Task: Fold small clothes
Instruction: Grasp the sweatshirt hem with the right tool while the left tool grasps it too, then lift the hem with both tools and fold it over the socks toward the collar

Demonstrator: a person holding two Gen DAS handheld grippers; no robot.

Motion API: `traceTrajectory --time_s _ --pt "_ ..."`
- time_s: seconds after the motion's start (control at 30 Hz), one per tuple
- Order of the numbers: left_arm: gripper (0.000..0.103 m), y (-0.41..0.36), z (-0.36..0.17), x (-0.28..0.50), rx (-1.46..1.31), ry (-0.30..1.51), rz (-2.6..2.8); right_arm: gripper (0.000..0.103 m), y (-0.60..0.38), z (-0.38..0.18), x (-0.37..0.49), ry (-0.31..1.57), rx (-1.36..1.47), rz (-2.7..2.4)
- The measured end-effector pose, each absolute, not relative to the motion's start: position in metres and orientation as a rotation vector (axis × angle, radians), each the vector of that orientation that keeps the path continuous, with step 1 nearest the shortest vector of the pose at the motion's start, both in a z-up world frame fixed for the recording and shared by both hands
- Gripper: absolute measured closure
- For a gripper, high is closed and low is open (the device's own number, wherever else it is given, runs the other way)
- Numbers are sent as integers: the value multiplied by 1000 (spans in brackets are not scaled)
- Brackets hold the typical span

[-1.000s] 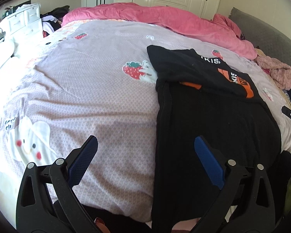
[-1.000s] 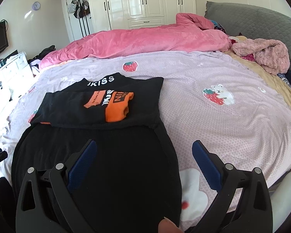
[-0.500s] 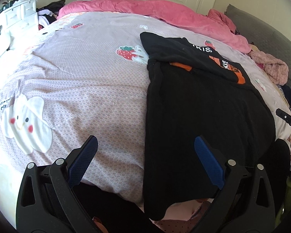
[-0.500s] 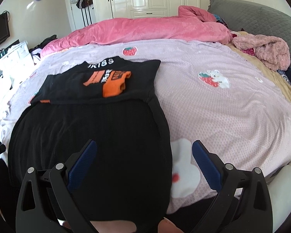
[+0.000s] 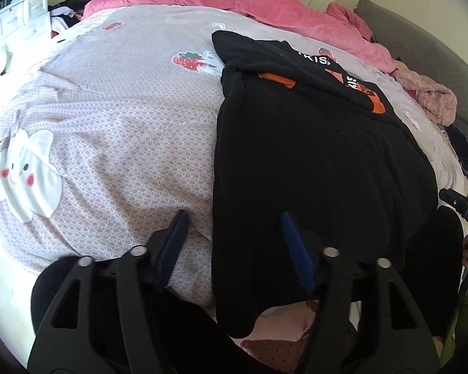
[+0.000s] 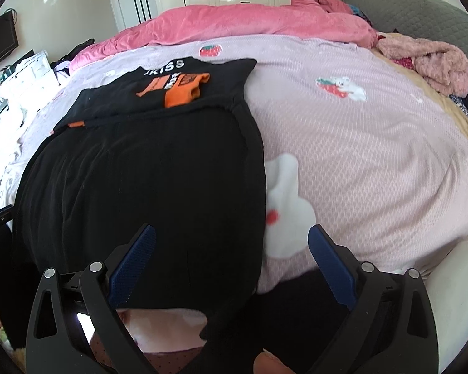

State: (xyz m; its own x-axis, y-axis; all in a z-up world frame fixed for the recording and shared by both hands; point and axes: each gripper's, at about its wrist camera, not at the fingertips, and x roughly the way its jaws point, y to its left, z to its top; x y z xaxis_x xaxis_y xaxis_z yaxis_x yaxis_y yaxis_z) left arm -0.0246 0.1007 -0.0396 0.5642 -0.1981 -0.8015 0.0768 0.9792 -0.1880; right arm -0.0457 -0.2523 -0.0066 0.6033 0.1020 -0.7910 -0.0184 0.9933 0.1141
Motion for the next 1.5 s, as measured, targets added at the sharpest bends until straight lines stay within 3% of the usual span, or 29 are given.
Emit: traceTrajectory --time_s 0.03,0.07,0.3,0.73,0.8,0.83,0.87,1.23,1.5 --pt "60 101 -40 -25 -137 961 -164 14 -253 -8 -48 924 98 75" --pt "65 101 -41 -26 -138 963 -167 30 -253 -9 -49 928 99 81" --pt "70 102 -44 -28 -149 974 -172 68 -257 -20 -49 974 129 99" --pt "70 108 -53 -26 -218 999 -180 72 -262 -32 -47 1000 180 132" --pt "82 107 -52 -27 -214 990 -183 90 -264 -30 -48 987 190 134" --pt "92 106 -51 -27 -212 986 -184 95 -266 -27 -50 975 194 141" --pt "96 105 -49 -28 -205 978 -181 96 -266 -25 -51 964 197 150" --pt "100 116 -11 -33 -244 872 -210 97 -280 27 -60 767 188 154" --pt "100 129 18 9 -263 787 -203 97 -294 51 -24 666 219 131"
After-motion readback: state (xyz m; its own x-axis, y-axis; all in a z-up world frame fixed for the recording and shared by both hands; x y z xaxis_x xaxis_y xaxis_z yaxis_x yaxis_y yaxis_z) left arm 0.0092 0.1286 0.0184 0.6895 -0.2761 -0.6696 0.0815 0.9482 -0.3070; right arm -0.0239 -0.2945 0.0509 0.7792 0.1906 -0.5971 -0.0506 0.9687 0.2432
